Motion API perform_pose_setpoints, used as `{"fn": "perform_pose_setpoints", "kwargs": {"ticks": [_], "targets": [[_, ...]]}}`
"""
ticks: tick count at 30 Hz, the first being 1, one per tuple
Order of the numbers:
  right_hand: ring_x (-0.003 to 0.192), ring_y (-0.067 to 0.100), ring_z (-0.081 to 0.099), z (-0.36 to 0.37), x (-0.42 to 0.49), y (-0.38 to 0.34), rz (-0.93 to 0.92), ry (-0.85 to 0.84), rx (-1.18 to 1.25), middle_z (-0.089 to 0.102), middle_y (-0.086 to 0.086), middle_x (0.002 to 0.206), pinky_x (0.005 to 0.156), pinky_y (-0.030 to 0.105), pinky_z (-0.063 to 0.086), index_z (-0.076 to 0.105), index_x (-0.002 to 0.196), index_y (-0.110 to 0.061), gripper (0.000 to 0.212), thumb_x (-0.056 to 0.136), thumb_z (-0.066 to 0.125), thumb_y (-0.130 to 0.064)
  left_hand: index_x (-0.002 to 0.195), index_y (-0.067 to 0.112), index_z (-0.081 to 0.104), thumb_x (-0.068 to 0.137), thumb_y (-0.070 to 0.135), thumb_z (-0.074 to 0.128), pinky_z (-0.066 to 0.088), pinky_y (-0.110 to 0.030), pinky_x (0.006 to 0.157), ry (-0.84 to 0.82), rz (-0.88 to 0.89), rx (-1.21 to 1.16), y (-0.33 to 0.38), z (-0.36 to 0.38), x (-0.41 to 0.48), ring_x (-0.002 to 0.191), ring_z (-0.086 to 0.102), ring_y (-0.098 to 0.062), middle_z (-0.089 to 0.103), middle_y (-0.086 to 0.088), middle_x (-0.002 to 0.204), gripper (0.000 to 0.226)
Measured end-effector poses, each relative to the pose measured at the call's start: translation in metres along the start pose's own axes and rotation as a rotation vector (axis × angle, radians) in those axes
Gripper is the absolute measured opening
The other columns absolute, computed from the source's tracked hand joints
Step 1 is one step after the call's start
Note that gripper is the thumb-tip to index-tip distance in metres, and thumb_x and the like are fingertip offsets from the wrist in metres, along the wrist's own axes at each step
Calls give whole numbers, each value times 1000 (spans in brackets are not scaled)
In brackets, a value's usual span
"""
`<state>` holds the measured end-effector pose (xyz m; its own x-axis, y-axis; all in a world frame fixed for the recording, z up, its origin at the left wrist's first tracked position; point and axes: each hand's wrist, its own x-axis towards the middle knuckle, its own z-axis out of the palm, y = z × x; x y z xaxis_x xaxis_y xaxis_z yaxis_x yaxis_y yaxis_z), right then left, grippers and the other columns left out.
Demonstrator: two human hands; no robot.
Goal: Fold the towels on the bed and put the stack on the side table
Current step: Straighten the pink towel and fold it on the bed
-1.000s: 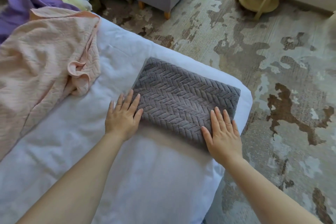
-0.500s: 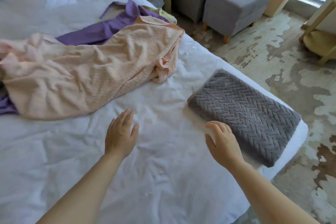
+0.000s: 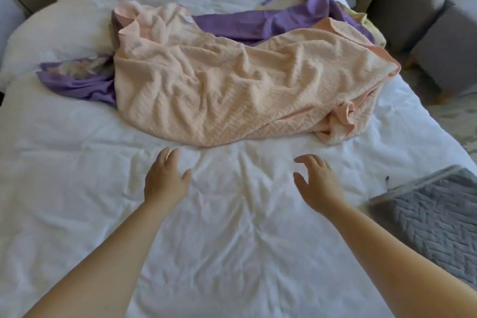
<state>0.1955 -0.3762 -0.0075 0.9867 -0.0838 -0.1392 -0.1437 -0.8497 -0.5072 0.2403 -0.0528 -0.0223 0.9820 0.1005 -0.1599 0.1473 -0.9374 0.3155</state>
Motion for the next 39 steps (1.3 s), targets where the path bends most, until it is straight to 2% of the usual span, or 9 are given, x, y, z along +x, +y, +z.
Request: {"fn": "perform_pose_setpoints", "kwargs": {"ticks": [3,10,13,17,20,22,28,35,39], "targets": [[123,25,43,9,42,-7,-21,21,-19,49,4,134,98,36,39,50,130,-13,41,91,58,-21,141,10,39,87,34,62,39,-42,99,3,53,40,7,10,33,134,37,-31,28,-10,153,64],[128,28,35,33,116,-12,-25,101,-199,45,2,138,105,41,28,49,131,-17,48,86,62,-29,140,23,45,78,44,71,23,-40,111,-11,196,119,9,30,97,141,27,-25,26,-5,155,71],[125,30,40,43,131,-7,-32,85,-295,53,4,130,107,40,20,54,126,-19,43,86,61,-34,134,25,53,78,30,72,26,-41,109,-3,218,114,5,37,110,135,35,-27,36,-2,151,59],[117,31,45,49,136,-2,-31,128,-263,59,5,121,102,40,22,61,113,-17,26,93,53,-32,109,10,68,78,5,64,40,-44,89,155,275,25,3,38,118,103,57,-37,65,-10,113,31],[110,33,50,46,133,-7,-34,153,-176,64,8,111,96,40,28,62,108,-11,25,98,48,-29,93,3,63,86,7,59,41,-41,66,179,245,-30,7,27,119,80,58,-38,64,-15,86,9],[104,34,53,37,128,-14,-13,168,-114,65,10,105,92,41,31,60,105,-8,23,99,45,-25,89,4,57,92,16,54,39,-38,58,167,163,-77,11,16,115,76,56,-36,62,-15,80,13],[84,33,56,-24,104,-43,56,198,38,61,4,85,73,41,39,49,90,-16,23,100,36,-33,79,11,43,92,21,49,33,-35,55,86,110,-230,34,-43,82,64,46,-29,50,-4,65,17],[66,25,56,-142,60,-108,-77,266,165,58,0,63,61,38,43,55,76,-15,35,96,46,-42,75,12,54,92,19,52,42,-37,62,109,93,-531,69,-177,27,67,53,-24,56,0,65,18],[63,20,49,-201,18,-155,-175,299,285,49,-4,60,61,38,39,47,65,-14,38,96,50,-37,77,10,57,92,13,51,36,-13,56,275,100,-660,90,-259,-21,68,50,-15,55,3,68,16]]}}
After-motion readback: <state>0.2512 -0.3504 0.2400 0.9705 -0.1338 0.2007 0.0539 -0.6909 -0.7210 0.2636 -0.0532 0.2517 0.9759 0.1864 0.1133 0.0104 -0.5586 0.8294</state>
